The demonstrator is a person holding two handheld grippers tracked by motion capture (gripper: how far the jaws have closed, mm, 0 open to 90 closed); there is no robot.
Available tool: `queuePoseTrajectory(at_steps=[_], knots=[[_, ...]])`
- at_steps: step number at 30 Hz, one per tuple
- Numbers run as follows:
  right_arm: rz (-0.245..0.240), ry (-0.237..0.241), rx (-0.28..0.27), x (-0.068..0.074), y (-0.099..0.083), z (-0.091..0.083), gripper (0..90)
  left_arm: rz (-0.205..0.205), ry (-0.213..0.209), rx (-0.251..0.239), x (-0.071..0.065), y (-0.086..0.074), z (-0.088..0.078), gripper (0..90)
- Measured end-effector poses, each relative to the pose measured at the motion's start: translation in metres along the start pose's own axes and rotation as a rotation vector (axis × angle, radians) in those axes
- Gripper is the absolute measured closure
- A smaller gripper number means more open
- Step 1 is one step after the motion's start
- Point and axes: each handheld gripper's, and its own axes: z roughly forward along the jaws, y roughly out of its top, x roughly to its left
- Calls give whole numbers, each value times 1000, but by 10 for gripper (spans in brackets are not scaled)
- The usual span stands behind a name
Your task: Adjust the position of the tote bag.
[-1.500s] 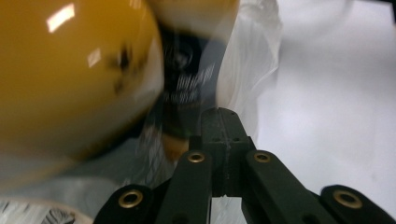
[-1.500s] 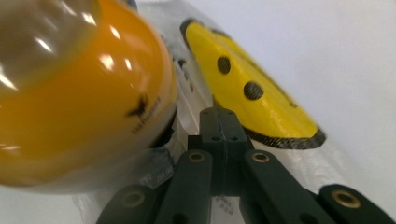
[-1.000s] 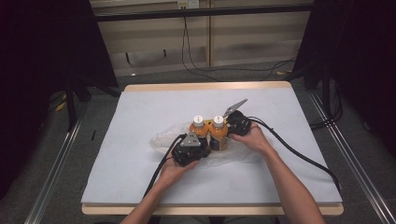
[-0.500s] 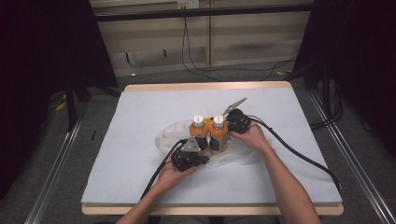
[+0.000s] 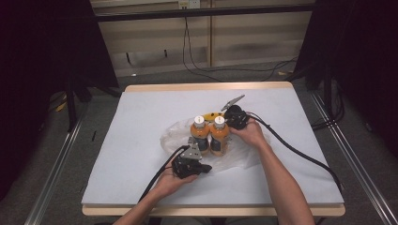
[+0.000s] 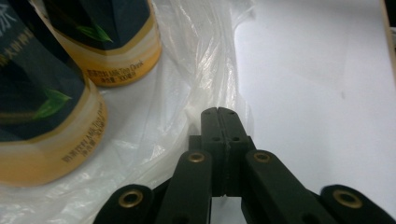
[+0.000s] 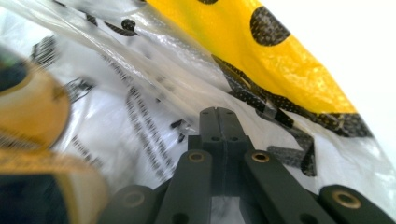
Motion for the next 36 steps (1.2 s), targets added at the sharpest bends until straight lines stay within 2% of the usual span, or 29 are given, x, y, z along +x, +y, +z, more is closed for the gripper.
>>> queuePoseTrajectory(at_steps=[3, 5, 9, 10, 11, 15, 16, 17, 19, 20, 21, 22, 25, 26, 28, 30, 33, 36], knots=[[20, -23, -14, -3, 4, 5, 900, 20, -6, 17, -4, 0, -2, 900], [41, -30, -16, -6, 6, 7, 900, 21, -17, 5, -6, -2, -2, 900], [41, -69, -4, -8, 13, 11, 900, 26, -25, 4, -8, -4, -3, 900], [36, -75, -6, -9, 14, 12, 900, 31, -23, 20, -9, -3, -5, 900], [48, -84, -3, -9, 15, 13, 900, 22, -30, 1, -9, -4, -4, 900], [63, -95, -11, -12, 17, 15, 900, 24, -40, 10, -10, -5, -5, 900], [53, -108, -13, -13, 18, 16, 900, 23, -42, 10, -10, -5, -5, 900], [66, -123, -1, -12, 20, 16, 900, 21, -45, 2, -10, -5, -4, 900], [62, -134, -7, -14, 21, 18, 900, 20, -47, 3, -11, -5, -5, 900], [75, -140, -7, -15, 22, 19, 900, 20, -48, 4, -11, -5, -5, 900], [65, -143, -10, -16, 22, 20, 900, 19, -50, 4, -11, -5, -5, 900], [78, -150, -13, -16, 23, 21, 900, 19, -51, 5, -11, -5, -5, 900], [90, -161, -16, -18, 25, 22, 900, 25, -48, 24, -10, -4, -6, 900], [93, -164, -9, -19, 26, 22, 900, 22, -52, 11, -10, -5, -5, 900], [90, -183, -11, -19, 27, 23, 900, 25, -47, 23, -10, -4, -6, 900], [104, -194, -6, -20, 28, 23, 900, 29, -53, 5, -10, -5, -5, 900], [104, -195, -6, -21, 28, 24, 900, 30, -49, 24, -9, -4, -6, 900], [96, -172, 5, -21, 28, 22, 900, 19, -57, 10, -8, -5, -5, 900]])
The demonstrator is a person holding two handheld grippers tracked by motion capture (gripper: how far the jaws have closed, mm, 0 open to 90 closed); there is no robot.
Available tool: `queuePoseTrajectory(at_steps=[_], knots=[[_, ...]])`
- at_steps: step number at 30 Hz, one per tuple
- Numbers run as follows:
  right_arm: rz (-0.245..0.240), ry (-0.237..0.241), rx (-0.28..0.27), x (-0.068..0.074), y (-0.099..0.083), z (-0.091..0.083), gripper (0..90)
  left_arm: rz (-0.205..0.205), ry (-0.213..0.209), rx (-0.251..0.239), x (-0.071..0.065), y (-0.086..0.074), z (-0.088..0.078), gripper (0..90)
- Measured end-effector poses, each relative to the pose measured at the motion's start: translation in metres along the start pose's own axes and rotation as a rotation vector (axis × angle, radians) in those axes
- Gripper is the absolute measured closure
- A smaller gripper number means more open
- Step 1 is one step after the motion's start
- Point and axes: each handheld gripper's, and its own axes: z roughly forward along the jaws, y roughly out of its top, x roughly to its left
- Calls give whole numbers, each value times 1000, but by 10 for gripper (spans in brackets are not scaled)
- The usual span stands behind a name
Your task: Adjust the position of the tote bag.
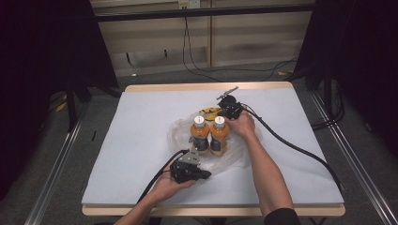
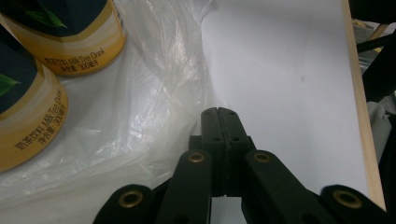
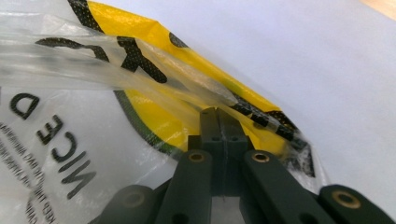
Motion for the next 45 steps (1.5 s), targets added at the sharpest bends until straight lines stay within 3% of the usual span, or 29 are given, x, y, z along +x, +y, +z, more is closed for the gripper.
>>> queuePoseTrajectory(at_steps=[4, 5, 7, 10, 12, 18, 25, 33, 38, 45], knots=[[-12, 34, -29, 2, 0, -5, 900, -13, 3, -19, 1, 0, 1, 900], [3, 40, -33, 3, 1, -8, 900, -10, 6, -2, 2, 1, 0, 900], [18, 68, -73, 4, 2, -14, 900, -16, 5, -20, 4, 3, -1, 900], [-10, 80, -88, 5, 3, -21, 900, -38, 1, -53, 5, 4, -2, 900], [-6, 93, -101, 6, 2, -26, 900, -17, 6, -44, 7, 7, -5, 900], [-21, 118, -165, 6, 0, -46, 900, -53, 7, -119, 13, 12, -11, 900], [-8, 141, -244, 2, -1, -68, 900, -56, 7, -178, 20, 15, -22, 900], [-32, 147, -293, 12, -16, -91, 900, -58, 39, -221, 21, 15, -40, 887], [-52, 150, -320, 18, -25, -106, 900, -70, 80, -243, 25, 12, -53, 880], [-34, 155, -351, 15, -40, -123, 900, -98, 127, -288, 27, 9, -70, 881]])
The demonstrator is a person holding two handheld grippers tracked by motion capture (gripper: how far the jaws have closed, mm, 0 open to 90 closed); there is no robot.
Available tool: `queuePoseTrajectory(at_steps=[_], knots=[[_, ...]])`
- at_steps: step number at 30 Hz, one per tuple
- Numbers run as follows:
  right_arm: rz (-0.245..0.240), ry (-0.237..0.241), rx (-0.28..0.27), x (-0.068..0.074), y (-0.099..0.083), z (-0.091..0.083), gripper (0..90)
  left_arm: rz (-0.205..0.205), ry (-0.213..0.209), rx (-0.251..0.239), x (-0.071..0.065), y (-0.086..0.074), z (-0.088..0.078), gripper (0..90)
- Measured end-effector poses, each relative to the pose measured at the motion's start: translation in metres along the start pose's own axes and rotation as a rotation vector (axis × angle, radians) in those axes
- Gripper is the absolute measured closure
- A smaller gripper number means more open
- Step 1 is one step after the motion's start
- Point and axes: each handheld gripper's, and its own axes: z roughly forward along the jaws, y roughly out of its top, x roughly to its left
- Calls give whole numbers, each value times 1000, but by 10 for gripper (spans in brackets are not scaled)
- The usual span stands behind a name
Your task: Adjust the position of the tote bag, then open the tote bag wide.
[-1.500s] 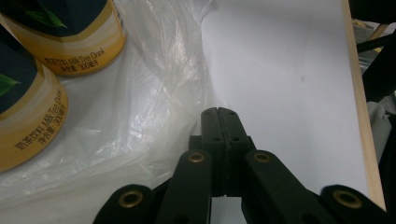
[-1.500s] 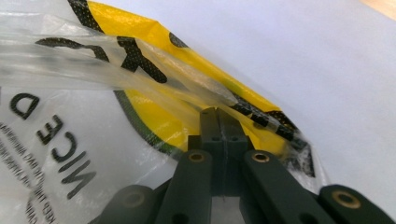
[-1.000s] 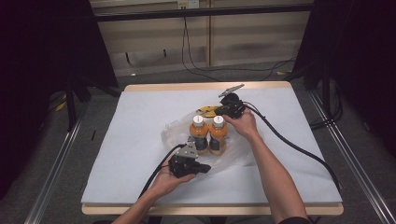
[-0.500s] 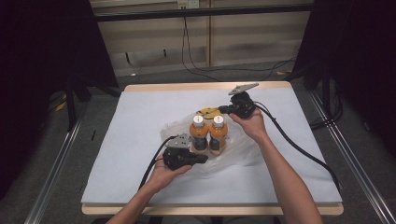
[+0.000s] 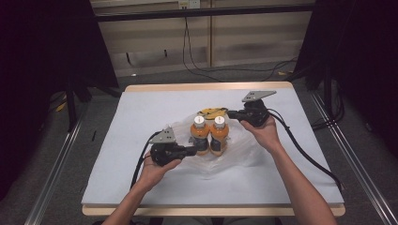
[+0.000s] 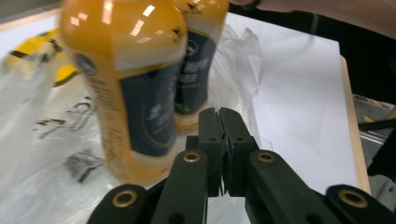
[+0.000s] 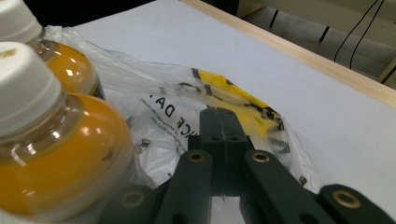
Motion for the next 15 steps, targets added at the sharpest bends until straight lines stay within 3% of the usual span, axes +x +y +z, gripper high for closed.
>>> queuePoseTrajectory(at_steps=[2, 4, 6, 8, 10, 13, 15], knots=[[10, -3, -13, 1, -3, -6, 900, 9, 11, -6, 0, 1, -4, 853], [8, -5, -28, 4, -6, -12, 900, -4, 35, -26, -2, 1, -7, 758], [4, -5, -47, 8, -8, -18, 900, 7, 52, -42, -2, 2, -13, 709], [17, -9, -73, 11, -10, -26, 803, 2, 85, -68, -2, 5, -19, 603], [23, -11, -94, 14, -11, -35, 791, -3, 109, -83, -1, 6, -26, 547], [23, -7, -119, 19, -13, -47, 710, -18, 159, -113, 1, 7, -35, 372], [23, -6, -130, 23, -15, -56, 605, -22, 180, -120, 3, 5, -42, 277]])
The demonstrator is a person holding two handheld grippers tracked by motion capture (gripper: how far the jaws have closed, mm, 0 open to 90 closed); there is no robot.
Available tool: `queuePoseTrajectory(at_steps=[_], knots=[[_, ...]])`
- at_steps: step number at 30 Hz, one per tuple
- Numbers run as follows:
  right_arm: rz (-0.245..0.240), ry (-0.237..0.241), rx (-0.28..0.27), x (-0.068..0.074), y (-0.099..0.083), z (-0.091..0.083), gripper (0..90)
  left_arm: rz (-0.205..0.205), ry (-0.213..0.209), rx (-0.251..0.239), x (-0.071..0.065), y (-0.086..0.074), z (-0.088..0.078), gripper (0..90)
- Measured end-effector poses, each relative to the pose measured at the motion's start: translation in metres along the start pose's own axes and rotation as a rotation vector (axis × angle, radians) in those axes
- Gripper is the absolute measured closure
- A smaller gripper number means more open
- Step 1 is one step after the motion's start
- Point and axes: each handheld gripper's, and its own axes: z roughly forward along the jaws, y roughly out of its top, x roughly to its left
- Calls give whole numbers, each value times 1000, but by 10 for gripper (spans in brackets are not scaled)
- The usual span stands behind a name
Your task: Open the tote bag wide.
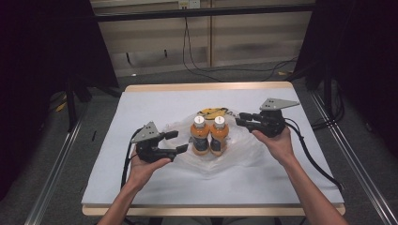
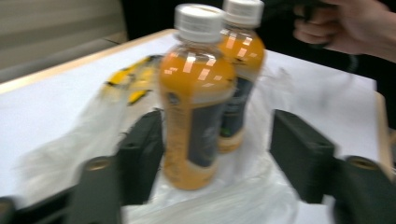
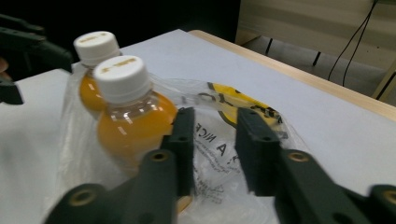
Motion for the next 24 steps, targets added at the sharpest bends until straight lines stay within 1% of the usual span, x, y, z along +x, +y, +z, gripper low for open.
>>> queuePoseTrajectory(at_steps=[2, 3, 4, 5, 7, 9, 11, 13, 14, 15, 17, 18, 20, 22, 23, 24], knots=[[0, -9, -3, 4, -1, -8, 510, 2, 29, 14, 3, -2, -6, 241], [-3, -8, -4, 6, -2, -12, 459, -3, 30, 11, 4, -4, -9, 215], [-3, -19, -6, 7, -3, -16, 405, -12, 40, 16, 4, -5, -12, 194], [5, -21, -8, 9, -4, -19, 371, -14, 44, 18, 5, -7, -15, 181], [2, -13, -10, 11, -7, -27, 320, -12, 65, 31, 5, -10, -23, 154], [15, -30, -10, 13, -10, -33, 241, -15, 93, 44, 4, -13, -31, 105], [27, -41, -18, 16, -15, -41, 207, -17, 117, 60, 3, -15, -40, 72], [32, -57, -19, 20, -20, -47, 163, -17, 159, 80, 2, -18, -49, 62], [32, -70, -15, 23, -24, -51, 158, -27, 176, 85, 3, -20, -54, 63], [30, -89, -1, 25, -28, -54, 136, -44, 189, 86, 3, -23, -57, 63], [36, -97, 1, 30, -38, -61, 108, -67, 193, 89, 2, -29, -65, 62], [42, -100, 4, 31, -41, -64, 102, -69, 209, 93, 2, -32, -69, 62], [51, -109, 12, 34, -48, -72, 102, -78, 205, 83, 2, -36, -76, 55], [48, -119, 11, 36, -54, -81, 103, -82, 219, 95, 3, -40, -84, 54], [53, -134, 14, 37, -57, -86, 103, -84, 230, 98, 3, -42, -87, 54], [50, -154, 7, 38, -59, -91, 104, -99, 241, 102, 2, -45, -89, 54]])
